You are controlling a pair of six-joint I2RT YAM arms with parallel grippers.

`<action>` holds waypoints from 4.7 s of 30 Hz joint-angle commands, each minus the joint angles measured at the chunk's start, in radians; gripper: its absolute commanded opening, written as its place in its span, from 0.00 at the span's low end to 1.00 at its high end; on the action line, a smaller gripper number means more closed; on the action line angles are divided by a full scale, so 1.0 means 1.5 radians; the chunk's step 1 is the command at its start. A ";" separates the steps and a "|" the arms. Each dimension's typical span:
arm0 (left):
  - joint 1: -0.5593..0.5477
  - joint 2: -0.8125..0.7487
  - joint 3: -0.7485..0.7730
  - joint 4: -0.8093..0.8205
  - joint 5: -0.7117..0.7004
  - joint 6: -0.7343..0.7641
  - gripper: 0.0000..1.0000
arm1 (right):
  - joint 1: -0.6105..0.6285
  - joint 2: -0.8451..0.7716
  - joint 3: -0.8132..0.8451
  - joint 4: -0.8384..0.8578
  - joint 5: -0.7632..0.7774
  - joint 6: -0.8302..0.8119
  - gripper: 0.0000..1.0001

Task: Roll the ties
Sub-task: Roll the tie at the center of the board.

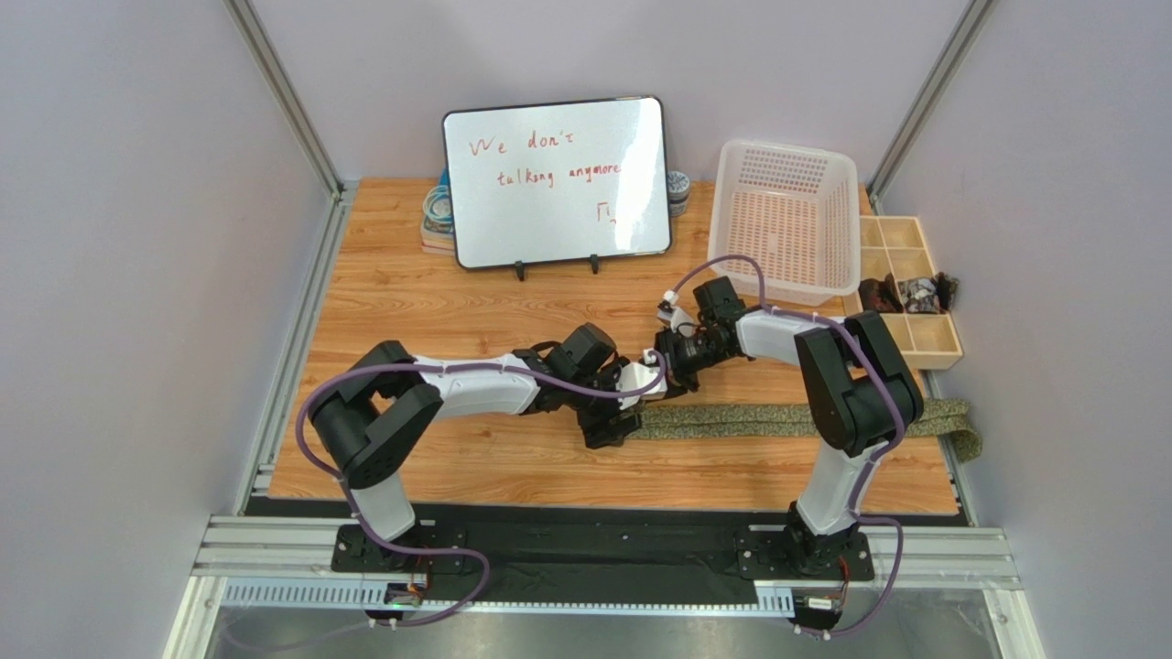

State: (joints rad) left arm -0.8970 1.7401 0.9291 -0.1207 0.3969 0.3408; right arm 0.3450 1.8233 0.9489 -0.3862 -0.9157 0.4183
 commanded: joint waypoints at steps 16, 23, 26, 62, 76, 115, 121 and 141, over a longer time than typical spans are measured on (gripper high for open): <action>-0.049 0.052 -0.016 0.030 -0.136 0.019 0.40 | 0.004 -0.018 0.004 0.028 -0.060 0.022 0.00; -0.025 0.034 0.015 -0.033 -0.110 0.065 0.27 | -0.010 -0.011 0.024 -0.001 -0.035 -0.007 0.00; -0.026 0.037 0.025 -0.047 -0.089 0.087 0.25 | -0.019 -0.005 0.030 -0.046 -0.010 -0.052 0.00; -0.018 0.074 0.051 -0.068 -0.081 0.079 0.14 | -0.296 0.107 0.267 -0.583 0.423 -0.742 0.33; -0.017 0.076 0.054 -0.071 -0.078 0.071 0.14 | -0.299 0.043 0.208 -0.593 0.421 -0.835 0.33; -0.017 0.082 0.025 -0.042 -0.079 0.030 0.20 | -0.024 0.038 0.050 -0.070 -0.046 -0.066 0.41; -0.017 0.083 0.026 -0.044 -0.075 0.031 0.20 | -0.021 0.045 0.048 -0.050 -0.054 -0.041 0.21; 0.013 0.007 0.013 -0.056 -0.042 0.008 0.67 | -0.028 0.066 0.070 -0.113 0.135 -0.141 0.00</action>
State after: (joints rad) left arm -0.8860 1.7824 0.9817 -0.1268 0.3222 0.3824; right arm 0.3042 1.9076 1.0260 -0.5453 -0.8120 0.2481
